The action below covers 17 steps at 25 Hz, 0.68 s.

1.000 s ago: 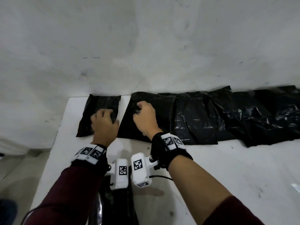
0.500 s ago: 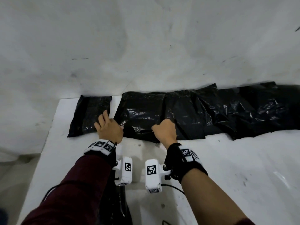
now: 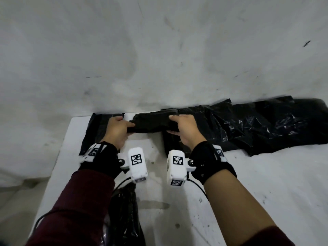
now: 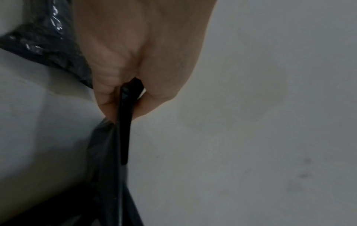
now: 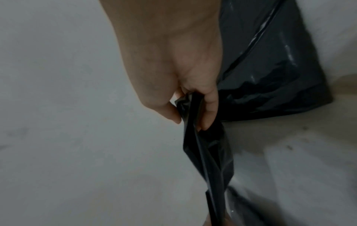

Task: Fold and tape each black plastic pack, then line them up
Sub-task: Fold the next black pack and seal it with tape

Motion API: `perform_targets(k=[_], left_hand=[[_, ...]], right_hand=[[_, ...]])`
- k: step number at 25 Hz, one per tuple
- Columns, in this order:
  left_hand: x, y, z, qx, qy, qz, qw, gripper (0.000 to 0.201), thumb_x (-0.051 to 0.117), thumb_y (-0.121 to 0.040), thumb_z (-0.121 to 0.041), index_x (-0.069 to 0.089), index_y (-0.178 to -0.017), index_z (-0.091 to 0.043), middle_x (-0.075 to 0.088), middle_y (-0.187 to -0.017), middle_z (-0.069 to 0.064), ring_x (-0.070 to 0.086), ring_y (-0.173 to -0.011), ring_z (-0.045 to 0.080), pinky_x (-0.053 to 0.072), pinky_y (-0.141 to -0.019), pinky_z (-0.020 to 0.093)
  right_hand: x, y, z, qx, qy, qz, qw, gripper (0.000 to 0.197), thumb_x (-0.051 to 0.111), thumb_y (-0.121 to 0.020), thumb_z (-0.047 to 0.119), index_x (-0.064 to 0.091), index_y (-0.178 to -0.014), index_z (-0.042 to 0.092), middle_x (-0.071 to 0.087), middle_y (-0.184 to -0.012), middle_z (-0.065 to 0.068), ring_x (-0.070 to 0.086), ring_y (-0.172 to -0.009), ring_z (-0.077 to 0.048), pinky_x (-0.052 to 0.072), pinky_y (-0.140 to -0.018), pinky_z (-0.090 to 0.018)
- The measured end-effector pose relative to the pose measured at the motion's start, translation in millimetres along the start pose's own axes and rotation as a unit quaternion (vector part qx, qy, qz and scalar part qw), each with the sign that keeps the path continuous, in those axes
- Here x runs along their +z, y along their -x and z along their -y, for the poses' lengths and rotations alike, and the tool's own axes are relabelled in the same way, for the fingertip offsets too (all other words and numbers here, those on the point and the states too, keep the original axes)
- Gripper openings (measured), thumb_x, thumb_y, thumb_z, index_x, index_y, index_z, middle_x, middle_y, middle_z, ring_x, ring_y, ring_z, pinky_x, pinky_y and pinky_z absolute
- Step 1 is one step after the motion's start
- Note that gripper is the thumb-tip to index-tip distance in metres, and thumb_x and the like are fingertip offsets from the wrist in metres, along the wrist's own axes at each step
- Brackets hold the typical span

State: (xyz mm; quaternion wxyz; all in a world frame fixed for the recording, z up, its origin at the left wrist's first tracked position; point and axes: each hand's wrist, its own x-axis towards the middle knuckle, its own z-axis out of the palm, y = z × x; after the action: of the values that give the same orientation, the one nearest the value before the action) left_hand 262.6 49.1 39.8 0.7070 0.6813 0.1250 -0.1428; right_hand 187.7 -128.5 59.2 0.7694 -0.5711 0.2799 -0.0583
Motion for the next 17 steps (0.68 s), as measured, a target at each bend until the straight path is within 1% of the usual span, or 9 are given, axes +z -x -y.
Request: perform_targets(k=[3, 5, 8, 10, 12, 13, 15, 16, 17], left_hand=[[6, 22, -37, 0.026, 0.122, -0.008, 0.992, 0.047, 0.054, -0.081, 0.017, 0.036, -0.117, -0.006, 0.048, -0.085, 0.01, 0.055, -0.077, 0.02, 0.051, -0.053, 0.021], [12, 39, -59, 0.053, 0.155, 0.001, 0.986, 0.041, 0.054, -0.082, 0.015, 0.038, -0.113, -0.007, 0.049, -0.081, 0.009, 0.056, -0.072, 0.015, 0.052, -0.058, 0.021], [24, 66, -80, 0.065, 0.193, 0.029, 0.979, 0.014, 0.054, -0.085, 0.009, 0.049, -0.086, -0.005, 0.051, -0.075, 0.009, 0.057, -0.07, 0.015, 0.054, -0.054, 0.02], [32, 83, -83, 0.056, 0.208, 0.028, 0.976, 0.015, 0.052, -0.087, 0.009, 0.051, -0.075, 0.0, 0.05, -0.075, 0.01, 0.055, -0.072, 0.018, 0.055, -0.053, 0.02], [41, 98, -82, 0.038, 0.216, 0.04, 0.975, 0.015, 0.049, -0.088, 0.012, 0.051, -0.076, 0.002, 0.05, -0.08, 0.012, 0.055, -0.077, 0.021, 0.057, -0.06, 0.021], [47, 104, -80, 0.029, 0.215, 0.054, 0.975, 0.015, 0.047, -0.088, 0.014, 0.051, -0.079, 0.002, 0.049, -0.083, 0.013, 0.055, -0.079, 0.022, 0.057, -0.068, 0.023], [64, 116, -74, 0.013, 0.205, 0.084, 0.975, 0.016, 0.044, -0.087, 0.018, 0.049, -0.084, 0.003, 0.048, -0.085, 0.013, 0.055, -0.077, 0.02, 0.05, -0.088, 0.029], [71, 121, -71, 0.007, 0.2, 0.097, 0.975, 0.017, 0.042, -0.086, 0.019, 0.049, -0.088, 0.004, 0.047, -0.084, 0.013, 0.055, -0.076, 0.02, 0.047, -0.093, 0.032], [81, 127, -68, 0.002, 0.198, 0.106, 0.974, 0.019, 0.041, -0.086, 0.02, 0.048, -0.095, 0.005, 0.048, -0.083, 0.014, 0.056, -0.074, 0.02, 0.046, -0.094, 0.033]], right_hand=[[-1, 7, 29, -0.037, -0.069, 0.007, 0.997, 0.022, 0.056, -0.087, -0.005, 0.055, -0.068, 0.006, 0.057, -0.068, -0.006, 0.059, -0.065, -0.016, 0.052, -0.053, -0.026], [-4, 15, 45, -0.054, -0.11, 0.004, 0.992, 0.021, 0.057, -0.086, -0.008, 0.057, -0.067, 0.001, 0.059, -0.061, -0.007, 0.06, -0.06, -0.018, 0.052, -0.051, -0.023], [-16, 33, 63, -0.069, -0.137, 0.006, 0.988, 0.02, 0.057, -0.085, -0.009, 0.058, -0.066, -0.003, 0.059, -0.061, -0.009, 0.061, -0.055, -0.018, 0.054, -0.052, -0.022], [-32, 49, 71, -0.076, -0.147, 0.011, 0.986, 0.019, 0.056, -0.085, -0.01, 0.058, -0.067, -0.005, 0.059, -0.061, -0.009, 0.062, -0.05, -0.017, 0.055, -0.052, -0.023], [-53, 62, 77, -0.074, -0.155, 0.009, 0.985, 0.017, 0.055, -0.085, -0.012, 0.058, -0.069, -0.007, 0.06, -0.061, -0.01, 0.063, -0.047, -0.016, 0.054, -0.05, -0.022], [-64, 67, 79, -0.072, -0.157, 0.006, 0.985, 0.016, 0.054, -0.085, -0.012, 0.057, -0.07, -0.008, 0.06, -0.06, -0.01, 0.063, -0.047, -0.016, 0.054, -0.05, -0.022], [-90, 75, 82, -0.07, -0.164, -0.005, 0.984, 0.016, 0.052, -0.085, -0.013, 0.057, -0.071, -0.006, 0.062, -0.057, -0.008, 0.064, -0.047, -0.016, 0.055, -0.05, -0.023], [-101, 78, 84, -0.07, -0.17, -0.011, 0.983, 0.017, 0.052, -0.085, -0.014, 0.057, -0.071, -0.006, 0.063, -0.057, -0.007, 0.064, -0.048, -0.016, 0.056, -0.051, -0.023], [-114, 80, 86, -0.074, -0.176, -0.015, 0.982, 0.017, 0.052, -0.084, -0.015, 0.057, -0.071, -0.006, 0.063, -0.059, -0.008, 0.065, -0.049, -0.016, 0.056, -0.052, -0.024]])
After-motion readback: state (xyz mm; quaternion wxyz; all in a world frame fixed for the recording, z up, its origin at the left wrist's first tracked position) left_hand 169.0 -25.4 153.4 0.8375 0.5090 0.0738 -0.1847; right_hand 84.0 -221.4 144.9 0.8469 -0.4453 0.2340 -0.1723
